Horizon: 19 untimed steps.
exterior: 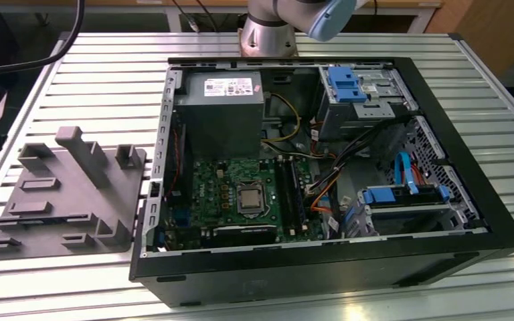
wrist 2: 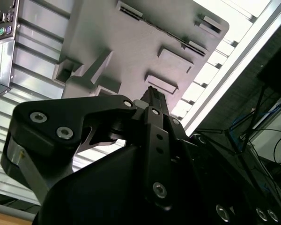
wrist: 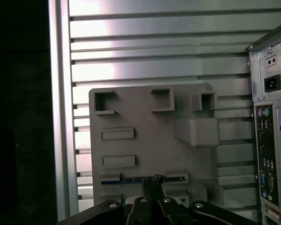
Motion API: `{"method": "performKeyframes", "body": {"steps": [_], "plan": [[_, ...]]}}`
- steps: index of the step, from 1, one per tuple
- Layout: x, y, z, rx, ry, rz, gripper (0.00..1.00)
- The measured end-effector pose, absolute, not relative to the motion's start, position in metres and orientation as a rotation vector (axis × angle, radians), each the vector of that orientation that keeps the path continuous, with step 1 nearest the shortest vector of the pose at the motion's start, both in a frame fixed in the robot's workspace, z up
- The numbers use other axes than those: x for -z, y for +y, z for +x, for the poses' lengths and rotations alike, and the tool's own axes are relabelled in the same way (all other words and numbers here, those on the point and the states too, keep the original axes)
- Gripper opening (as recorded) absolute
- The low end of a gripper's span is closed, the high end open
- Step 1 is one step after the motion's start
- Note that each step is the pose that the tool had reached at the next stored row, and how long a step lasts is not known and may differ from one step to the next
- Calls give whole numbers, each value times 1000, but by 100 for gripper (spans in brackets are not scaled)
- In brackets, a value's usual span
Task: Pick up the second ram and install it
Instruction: 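Reach for the second ram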
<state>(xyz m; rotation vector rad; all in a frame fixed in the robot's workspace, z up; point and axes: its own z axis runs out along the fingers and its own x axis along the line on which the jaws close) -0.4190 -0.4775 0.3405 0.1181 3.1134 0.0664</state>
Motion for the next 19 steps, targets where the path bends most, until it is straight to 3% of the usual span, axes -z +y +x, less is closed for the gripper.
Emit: {"method": "performKeyframes", "body": {"steps": [19], "plan": [[-334,-482,-420,-66,3114,118,11]]}}
